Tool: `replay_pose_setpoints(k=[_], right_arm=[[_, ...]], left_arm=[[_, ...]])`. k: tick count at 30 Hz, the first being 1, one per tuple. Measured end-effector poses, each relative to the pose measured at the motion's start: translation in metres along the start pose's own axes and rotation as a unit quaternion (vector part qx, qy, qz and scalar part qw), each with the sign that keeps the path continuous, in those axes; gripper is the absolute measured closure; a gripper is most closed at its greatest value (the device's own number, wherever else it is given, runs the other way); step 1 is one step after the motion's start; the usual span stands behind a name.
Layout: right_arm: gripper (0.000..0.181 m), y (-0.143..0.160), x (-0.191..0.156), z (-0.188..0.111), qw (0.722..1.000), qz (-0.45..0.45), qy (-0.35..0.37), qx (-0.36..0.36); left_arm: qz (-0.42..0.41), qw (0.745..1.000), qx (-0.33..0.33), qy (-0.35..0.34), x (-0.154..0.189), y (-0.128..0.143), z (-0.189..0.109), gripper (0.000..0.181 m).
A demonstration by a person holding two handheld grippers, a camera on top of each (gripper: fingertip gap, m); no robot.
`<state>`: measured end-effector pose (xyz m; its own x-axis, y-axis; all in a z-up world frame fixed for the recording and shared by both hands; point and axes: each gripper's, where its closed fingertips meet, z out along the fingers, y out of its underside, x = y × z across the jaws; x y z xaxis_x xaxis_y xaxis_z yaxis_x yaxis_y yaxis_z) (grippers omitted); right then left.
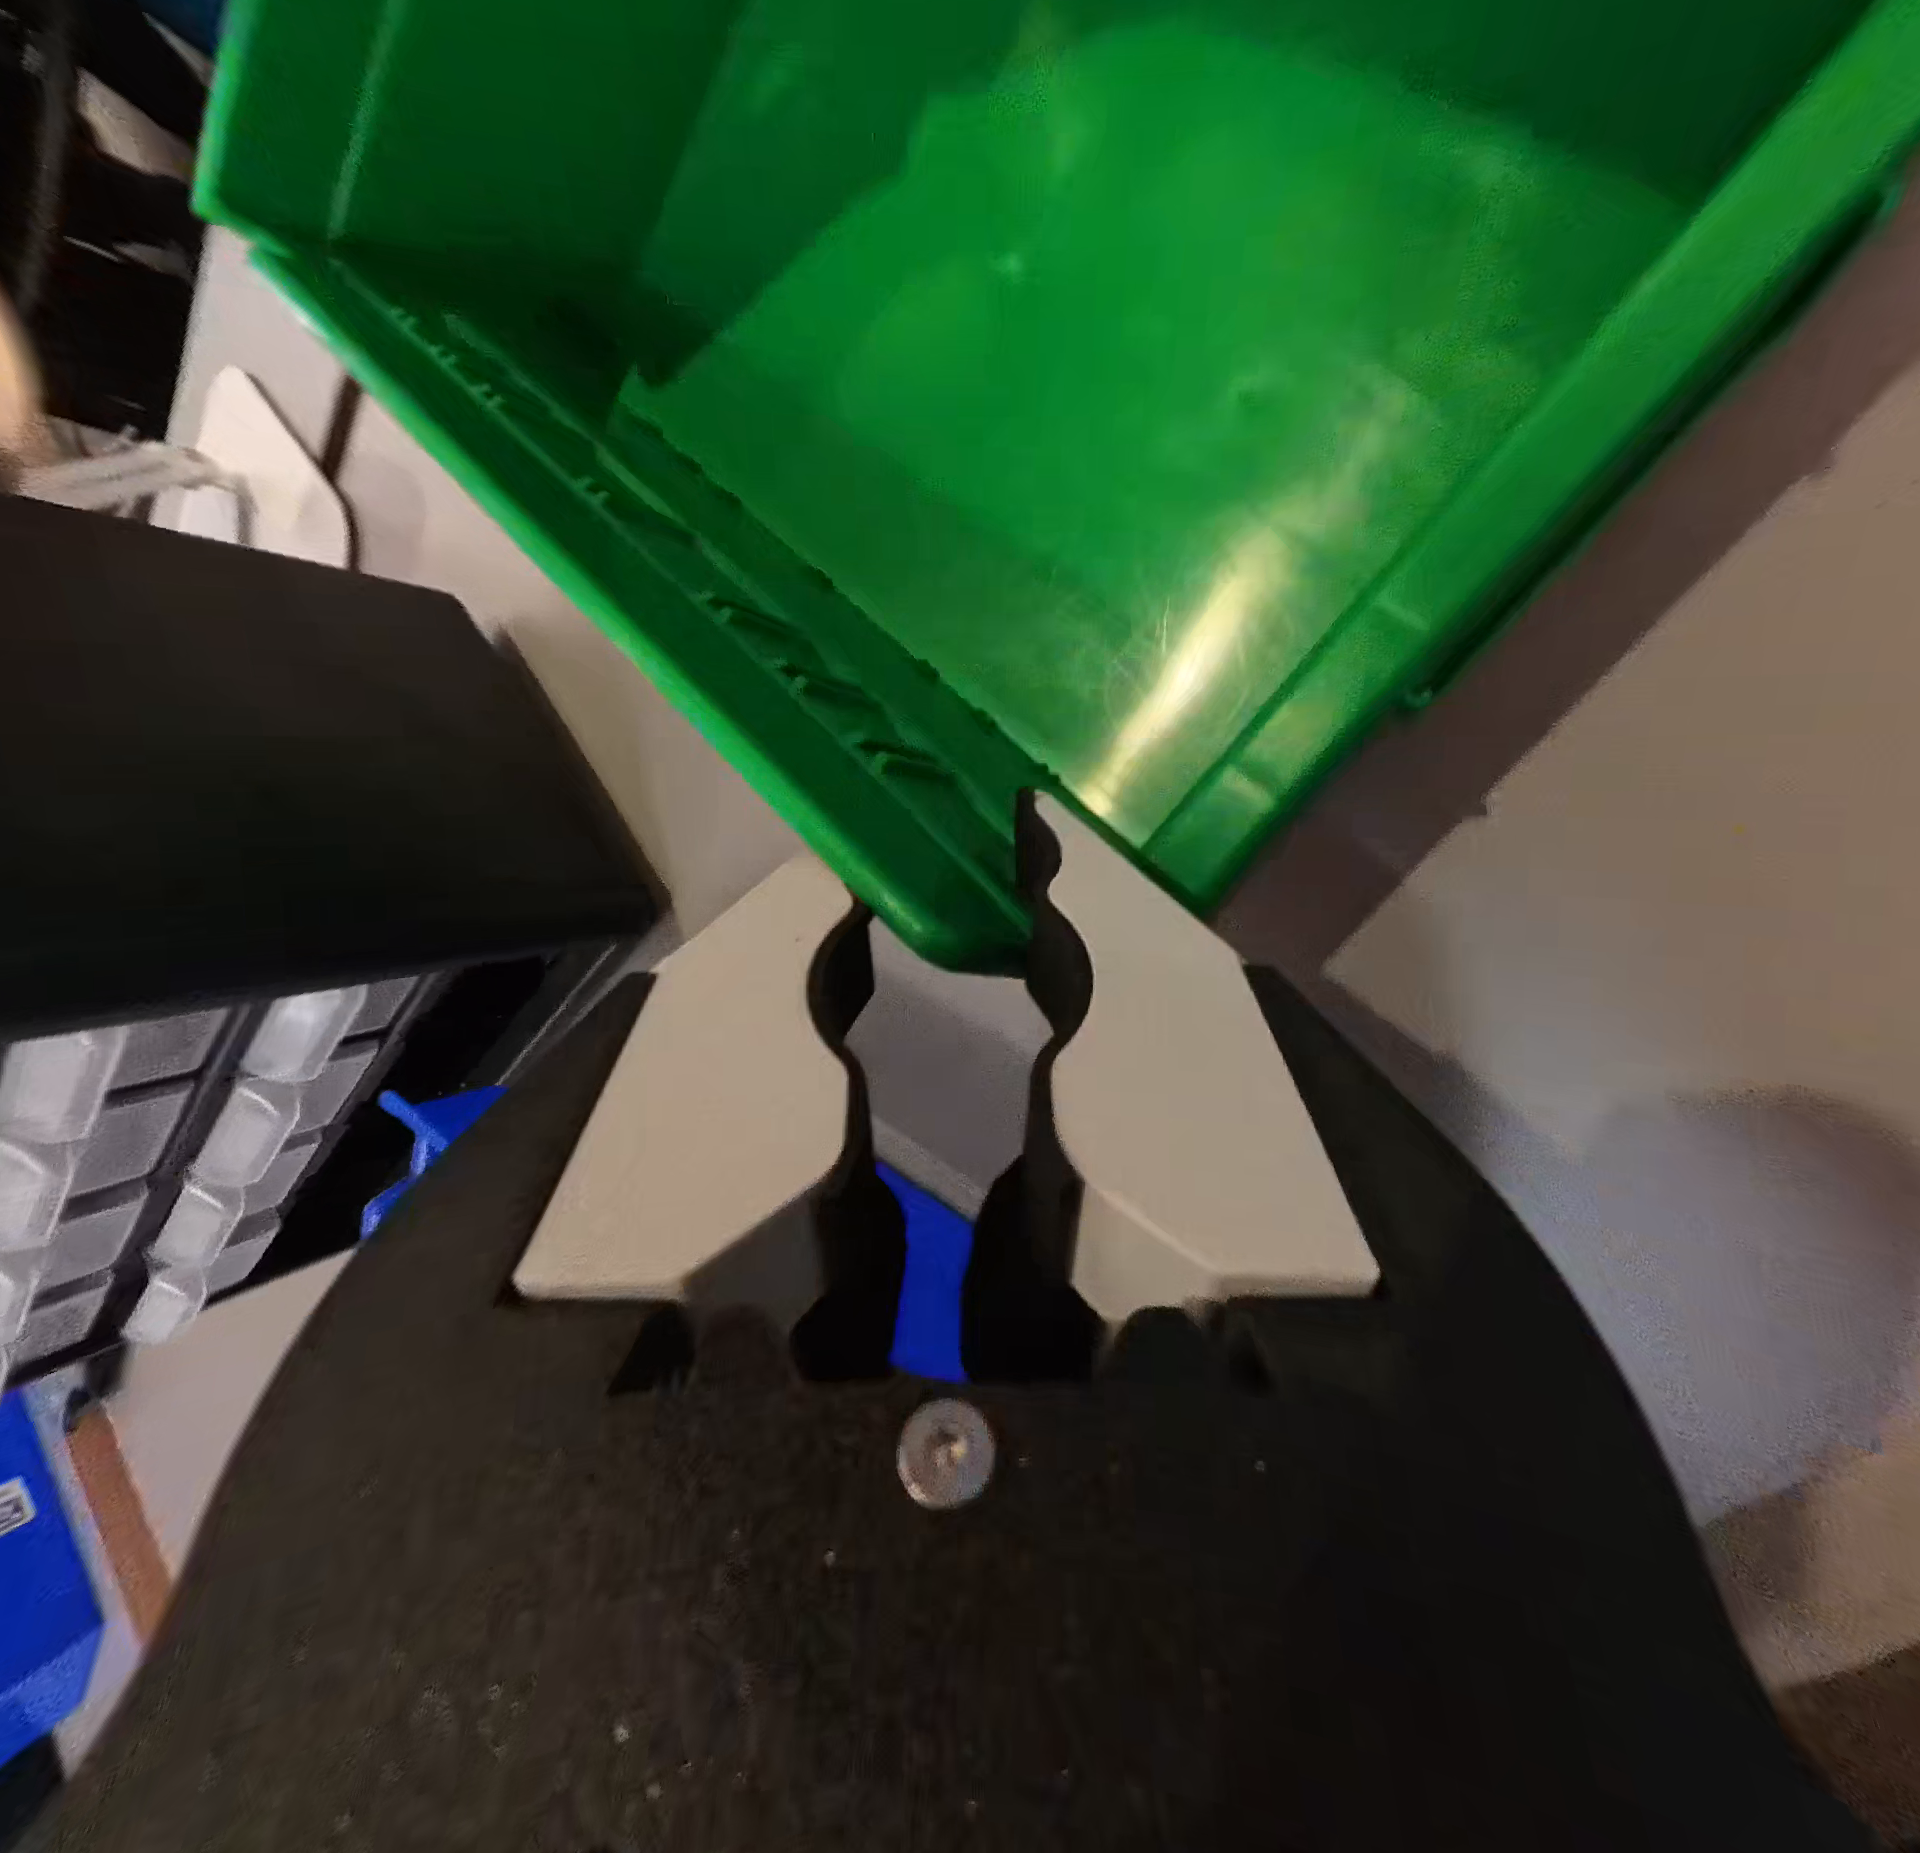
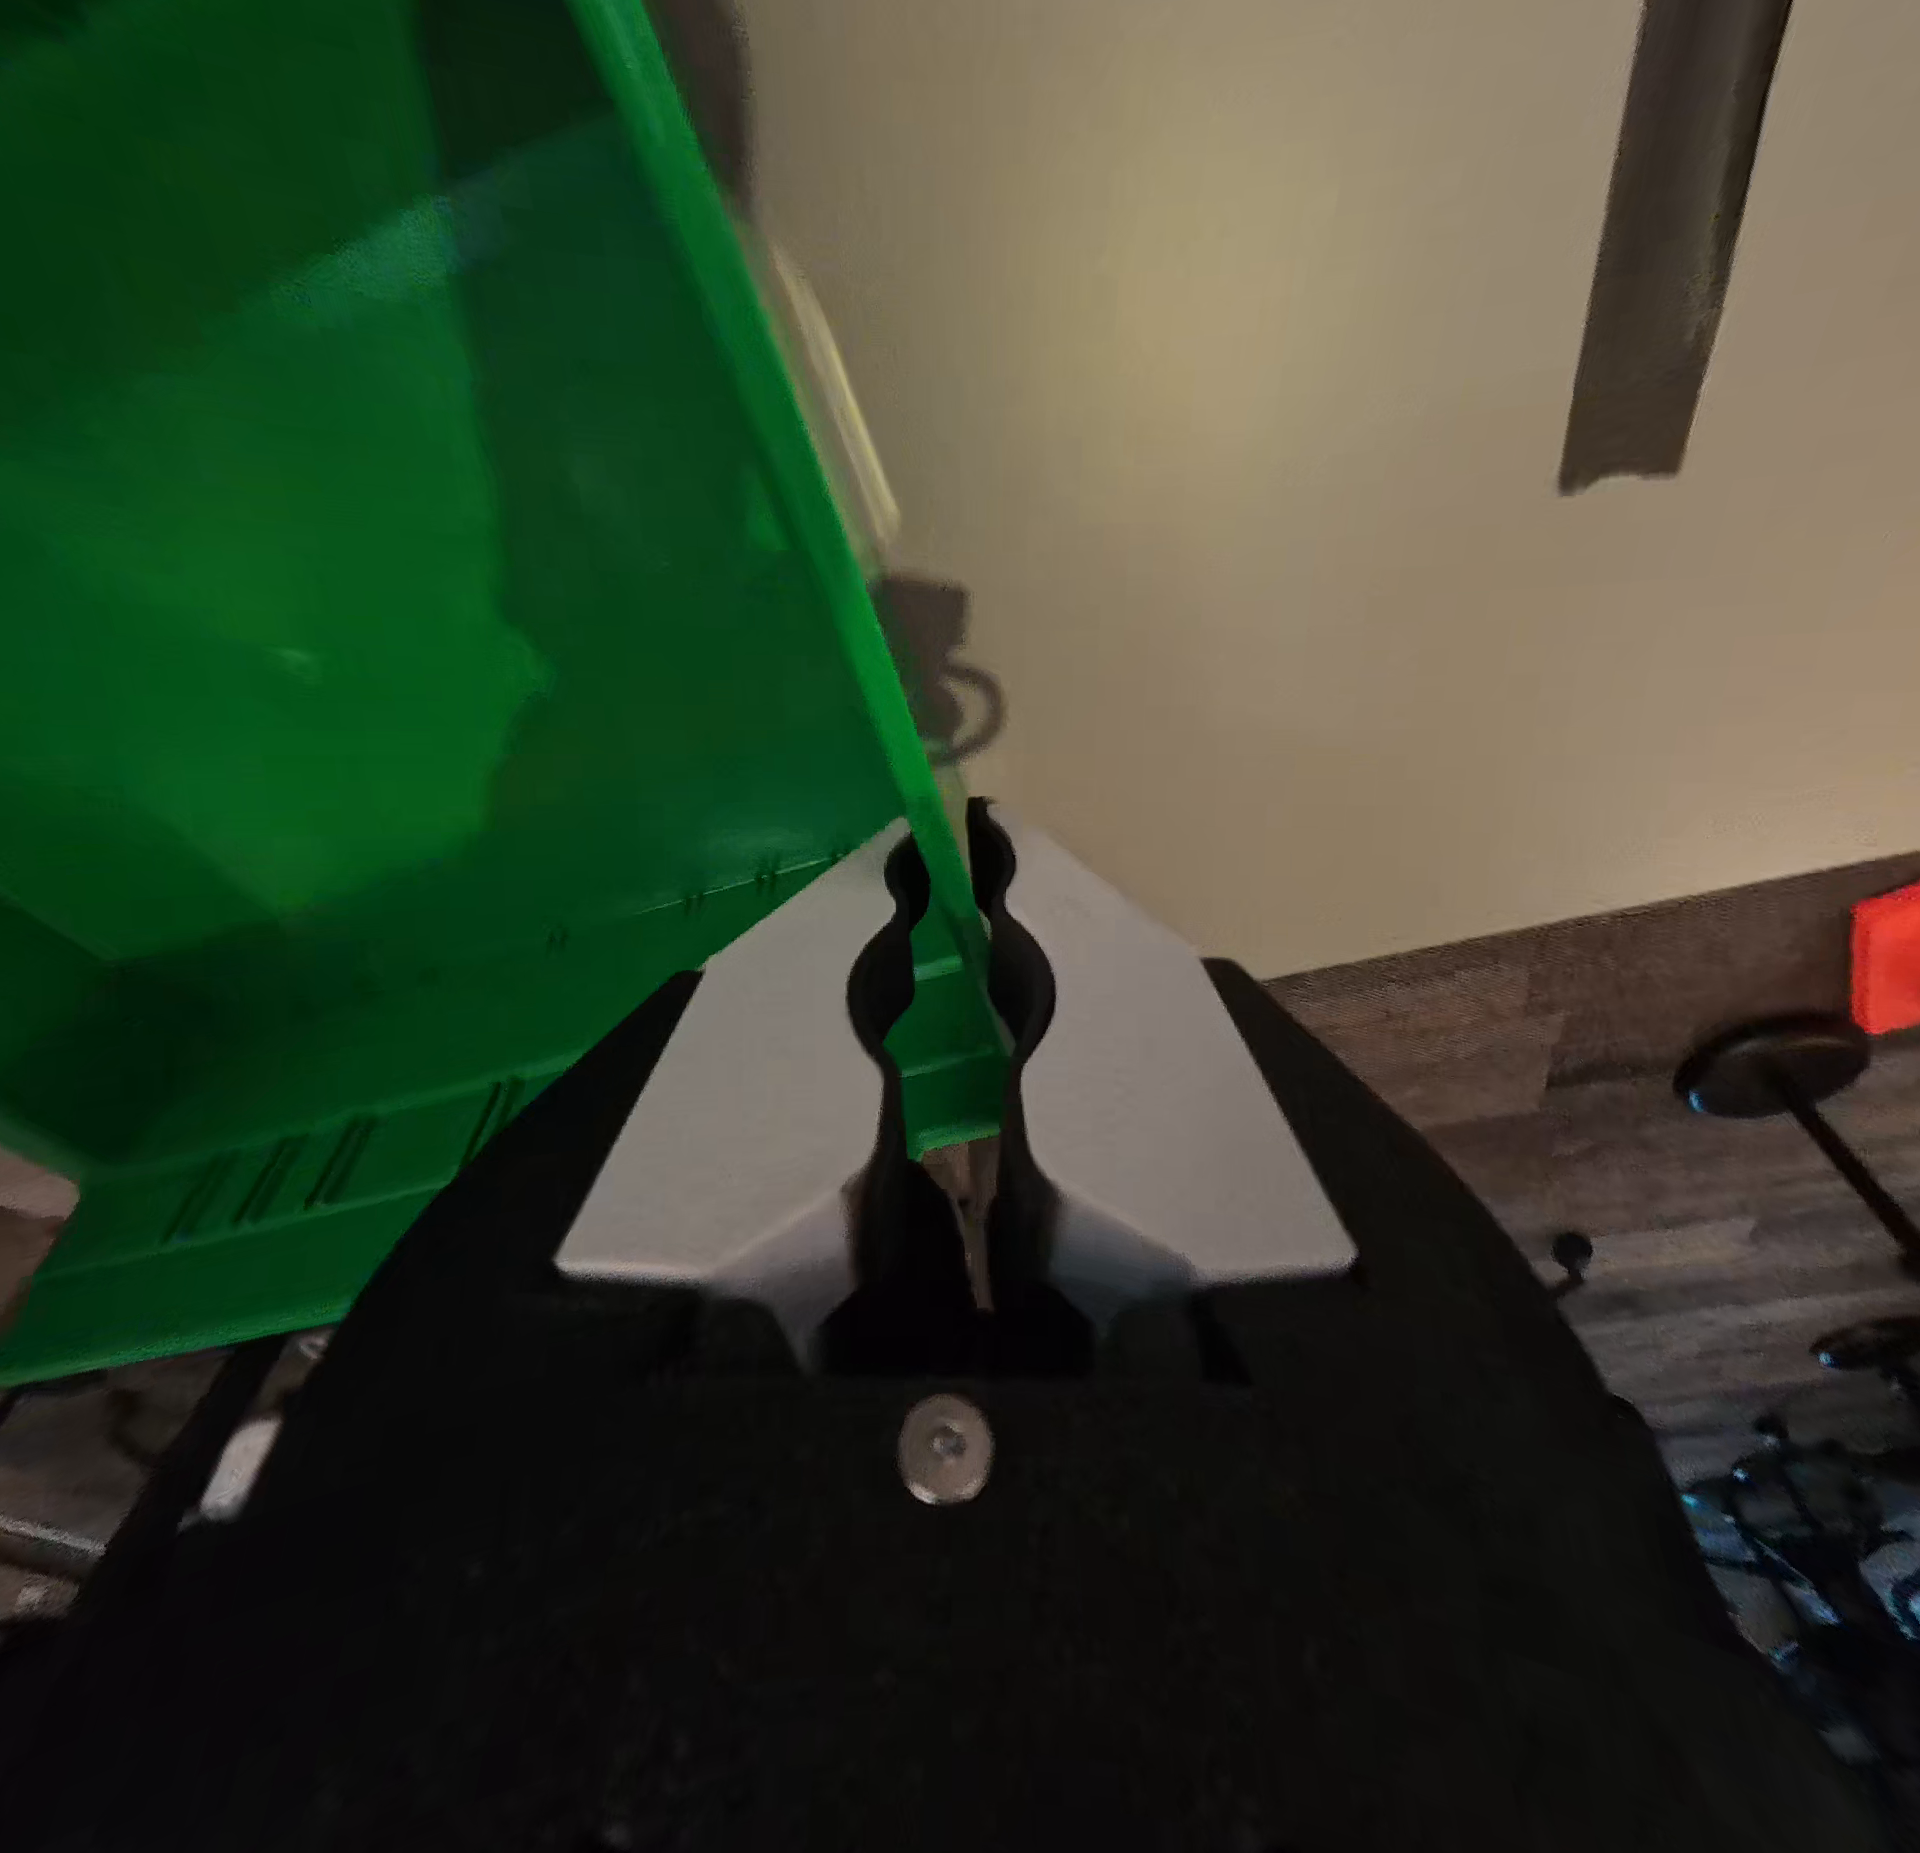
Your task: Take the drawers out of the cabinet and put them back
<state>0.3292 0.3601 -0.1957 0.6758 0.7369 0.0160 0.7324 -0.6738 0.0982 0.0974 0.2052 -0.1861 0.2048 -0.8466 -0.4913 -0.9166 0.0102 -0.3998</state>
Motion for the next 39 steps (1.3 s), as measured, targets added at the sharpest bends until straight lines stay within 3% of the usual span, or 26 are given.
replay_pose_setpoints(k=[6, 7, 9, 11, 16, 18, 19, 20, 22, 24, 26, 29, 31, 33, 36, 39], right_arm=[[0.175, -0.016, 0.005, -0.003, 1.000, -0.007, -0.010, -0.009], [0.175, -0.018, 0.004, -0.003, 1.000, -0.009, -0.013, -0.002], [0.177, -0.016, 0.007, -0.001, 1.000, -0.001, -0.004, -0.013], [0.176, -0.014, 0.010, -0.001, 1.000, -0.002, 0.006, -0.024], [0.172, -0.015, 0.016, -0.001, 0.999, -0.003, 0.026, -0.026], [0.162, -0.020, 0.019, -0.003, 0.999, 0.012, 0.050, -0.010], [0.142, -0.023, 0.019, -0.010, 0.998, 0.025, 0.058, 0.008], [0.134, -0.026, 0.019, -0.021, 0.997, 0.044, 0.063, 0.032], [0.119, -0.031, 0.017, -0.055, 0.989, 0.084, 0.079, 0.096], [0.113, -0.041, 0.010, -0.104, 0.964, 0.133, 0.126, 0.191], [0.113, -0.060, -0.032, -0.154, 0.920, 0.194, 0.127, 0.316], [0.125, -0.100, -0.158, -0.202, 0.815, 0.247, 0.024, 0.523], [0.124, -0.111, -0.236, -0.184, 0.801, 0.259, -0.005, 0.540], [0.124, -0.113, -0.285, -0.148, 0.793, 0.314, 0.008, 0.522], [0.124, -0.123, -0.345, -0.107, 0.764, 0.382, -0.006, 0.519], [0.125, -0.126, -0.378, -0.071, 0.761, 0.411, 0.046, 0.500]], left_arm=[[-0.009, 1.000, 0.002, 0.001, -0.007, 0.000, -0.003, 0.155], [-0.009, 1.000, 0.008, -0.005, -0.012, 0.001, -0.008, 0.153], [-0.007, 0.999, 0.036, -0.016, -0.024, 0.003, -0.025, 0.130], [-0.033, 0.996, 0.079, -0.013, -0.037, -0.001, -0.046, 0.130], [-0.100, 0.971, 0.155, 0.151, -0.029, 0.017, -0.102, 0.129], [-0.134, 0.954, 0.189, 0.191, -0.052, 0.049, -0.128, 0.128], [-0.151, 0.946, 0.204, 0.200, -0.072, 0.069, -0.139, 0.128], [-0.166, 0.941, 0.218, 0.197, -0.096, 0.094, -0.147, 0.128], [-0.197, 0.937, 0.233, 0.171, -0.152, 0.151, -0.149, 0.127], [-0.220, 0.939, 0.208, 0.163, -0.195, 0.218, -0.131, 0.126], [-0.232, 0.940, 0.197, 0.156, -0.224, 0.273, -0.108, 0.126], [-0.235, 0.929, 0.207, 0.198, -0.227, 0.312, -0.079, 0.130], [-0.243, 0.913, 0.217, 0.245, -0.218, 0.322, -0.067, 0.131], [-0.250, 0.896, 0.237, 0.280, -0.211, 0.324, -0.063, 0.138], [-0.239, 0.886, 0.267, 0.295, -0.205, 0.323, -0.063, 0.152], [-0.220, 0.896, 0.265, 0.280, -0.200, 0.324, -0.053, 0.162]])
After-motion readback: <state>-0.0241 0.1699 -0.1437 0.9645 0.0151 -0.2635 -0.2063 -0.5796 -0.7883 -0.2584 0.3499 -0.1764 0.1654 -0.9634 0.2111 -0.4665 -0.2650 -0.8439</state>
